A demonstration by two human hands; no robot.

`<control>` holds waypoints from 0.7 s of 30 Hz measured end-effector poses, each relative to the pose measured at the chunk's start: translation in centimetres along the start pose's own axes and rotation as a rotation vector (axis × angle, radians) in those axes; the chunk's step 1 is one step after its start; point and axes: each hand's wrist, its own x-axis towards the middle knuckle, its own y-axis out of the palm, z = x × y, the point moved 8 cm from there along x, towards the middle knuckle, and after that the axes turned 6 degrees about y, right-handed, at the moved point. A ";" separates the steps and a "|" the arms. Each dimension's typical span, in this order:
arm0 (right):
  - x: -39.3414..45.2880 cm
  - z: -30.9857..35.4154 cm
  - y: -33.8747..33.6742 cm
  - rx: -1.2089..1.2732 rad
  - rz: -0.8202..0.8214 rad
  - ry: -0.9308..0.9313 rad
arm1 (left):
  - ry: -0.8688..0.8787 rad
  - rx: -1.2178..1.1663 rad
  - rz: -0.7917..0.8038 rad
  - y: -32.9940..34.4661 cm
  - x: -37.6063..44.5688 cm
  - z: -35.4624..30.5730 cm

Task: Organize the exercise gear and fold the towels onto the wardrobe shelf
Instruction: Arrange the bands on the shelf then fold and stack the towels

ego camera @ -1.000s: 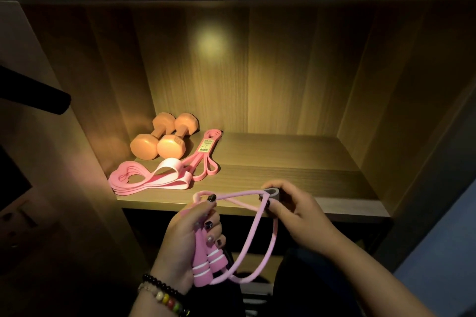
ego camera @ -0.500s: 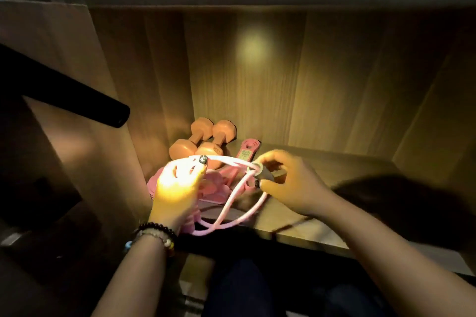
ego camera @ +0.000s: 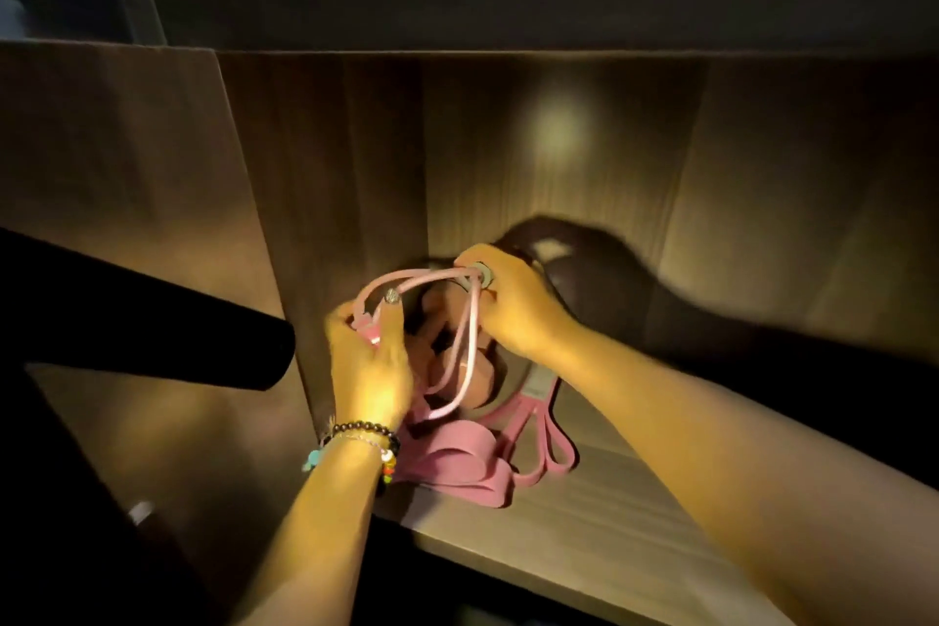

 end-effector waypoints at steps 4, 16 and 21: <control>1.1 -0.4 5.3 -0.026 0.251 0.053 | -0.187 0.081 -0.058 -0.8 -1.0 4.3; -0.9 -2.6 12.2 0.087 0.263 0.127 | -0.014 0.380 0.036 -2.3 -7.4 5.6; -0.5 -2.6 11.4 0.085 0.252 0.163 | 0.106 0.454 0.091 -1.6 -8.9 6.5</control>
